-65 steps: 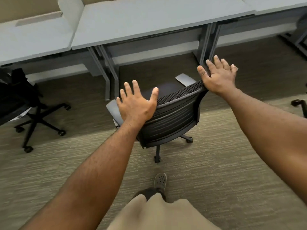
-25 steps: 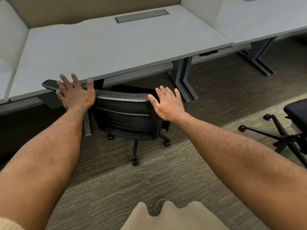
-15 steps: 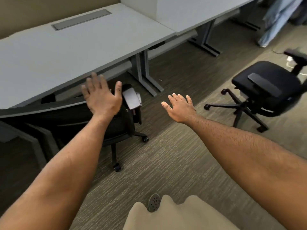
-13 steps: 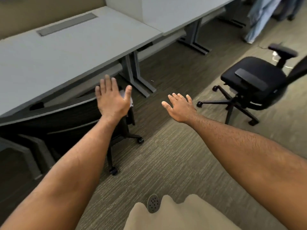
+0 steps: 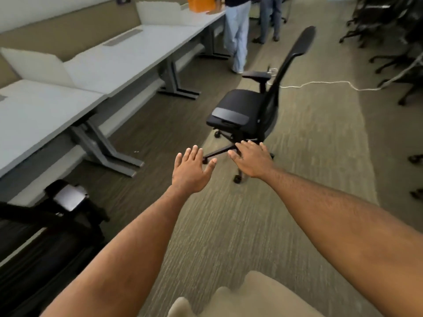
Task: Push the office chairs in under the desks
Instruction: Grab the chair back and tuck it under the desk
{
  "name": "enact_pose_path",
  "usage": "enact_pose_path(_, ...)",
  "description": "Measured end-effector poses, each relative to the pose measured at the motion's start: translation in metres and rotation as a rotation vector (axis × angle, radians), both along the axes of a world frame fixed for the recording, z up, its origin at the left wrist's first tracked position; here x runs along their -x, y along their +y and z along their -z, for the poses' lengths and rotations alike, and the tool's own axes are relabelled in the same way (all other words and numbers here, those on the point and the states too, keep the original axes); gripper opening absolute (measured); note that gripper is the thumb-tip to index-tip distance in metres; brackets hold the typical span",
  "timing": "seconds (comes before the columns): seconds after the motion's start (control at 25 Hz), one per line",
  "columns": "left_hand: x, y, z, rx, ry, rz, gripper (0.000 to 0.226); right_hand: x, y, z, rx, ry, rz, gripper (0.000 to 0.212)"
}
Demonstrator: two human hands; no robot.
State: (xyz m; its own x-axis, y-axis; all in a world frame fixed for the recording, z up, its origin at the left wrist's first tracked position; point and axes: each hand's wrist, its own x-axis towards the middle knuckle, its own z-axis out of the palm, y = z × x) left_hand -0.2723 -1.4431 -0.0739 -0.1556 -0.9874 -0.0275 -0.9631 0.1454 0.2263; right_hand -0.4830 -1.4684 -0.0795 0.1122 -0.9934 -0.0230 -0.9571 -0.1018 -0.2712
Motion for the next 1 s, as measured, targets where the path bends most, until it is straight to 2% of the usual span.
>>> enact_pose_path(0.28, 0.194, -0.030, 0.009, -0.056, 0.044, 0.230, 0.080, 0.200, 0.030, 0.007, -0.030, -0.043, 0.265, 0.068)
enact_pose_path(0.64, 0.370, -0.066, 0.030, -0.111, -0.036, 0.524, 0.074, 0.366, 0.059, 0.052, -0.133, -0.079, 0.530, 0.076)
enact_pose_path(0.8, 0.435, -0.110, 0.044, -0.139, -0.084, 0.597, 0.073, 0.431, 0.030, 0.067, -0.168, -0.074, 0.574, 0.077)
enact_pose_path(1.0, 0.522, -0.203, 0.058, -0.198, -0.118, 0.613, 0.073, 0.520, -0.054, 0.070, -0.187, -0.017, 0.546, 0.080)
